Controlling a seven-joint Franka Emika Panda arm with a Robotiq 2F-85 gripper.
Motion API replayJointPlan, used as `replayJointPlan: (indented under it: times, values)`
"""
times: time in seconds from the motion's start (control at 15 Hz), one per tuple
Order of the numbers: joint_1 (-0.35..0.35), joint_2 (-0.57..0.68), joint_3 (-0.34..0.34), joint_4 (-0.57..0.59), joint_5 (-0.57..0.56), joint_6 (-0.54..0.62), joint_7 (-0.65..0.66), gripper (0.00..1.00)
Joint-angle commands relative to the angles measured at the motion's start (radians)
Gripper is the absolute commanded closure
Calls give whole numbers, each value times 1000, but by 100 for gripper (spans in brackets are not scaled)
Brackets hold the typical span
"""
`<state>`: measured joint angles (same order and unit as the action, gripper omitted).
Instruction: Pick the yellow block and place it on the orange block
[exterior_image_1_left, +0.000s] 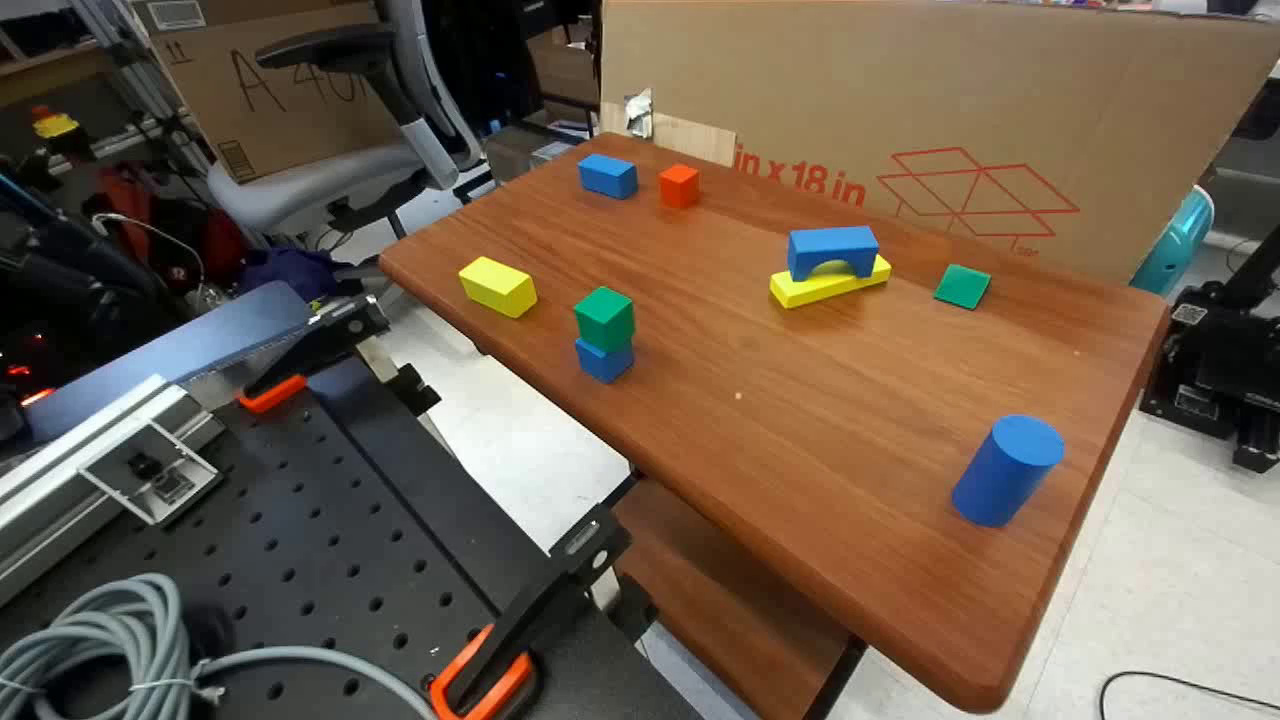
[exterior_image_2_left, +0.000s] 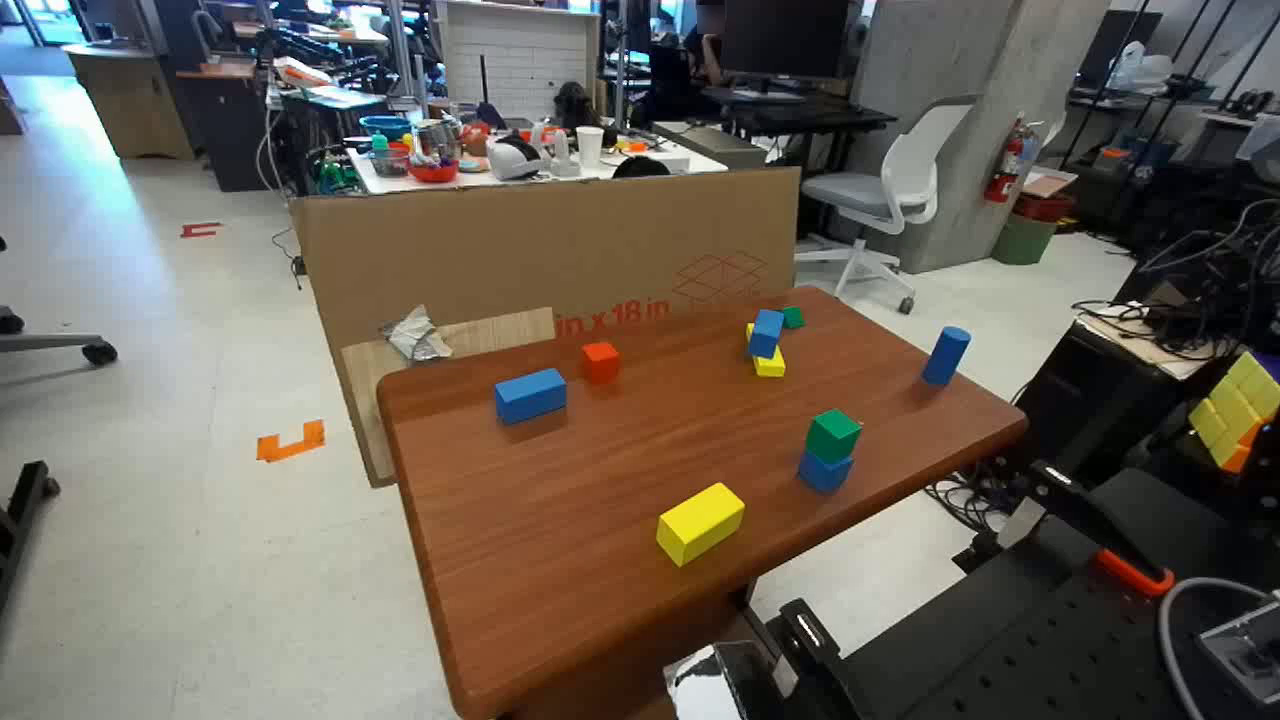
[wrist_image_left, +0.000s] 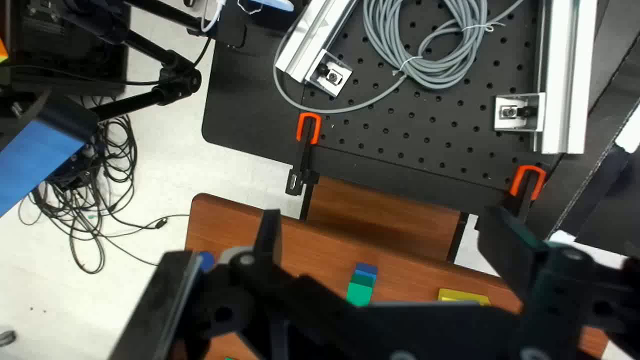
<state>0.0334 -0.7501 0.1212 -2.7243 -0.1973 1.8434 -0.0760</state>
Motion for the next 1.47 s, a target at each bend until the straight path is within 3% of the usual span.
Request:
replayJointPlan:
  times: [0.0, 0.6, 0.87, 1.4]
  values:
    - [21, 2, -18, 2, -12, -4, 12, 0]
    - [22, 28, -22, 10, -9, 16, 7, 0]
    - [16, 169, 2, 46, -29, 132, 39, 0]
    - [18, 583, 61, 167, -56, 389, 172, 0]
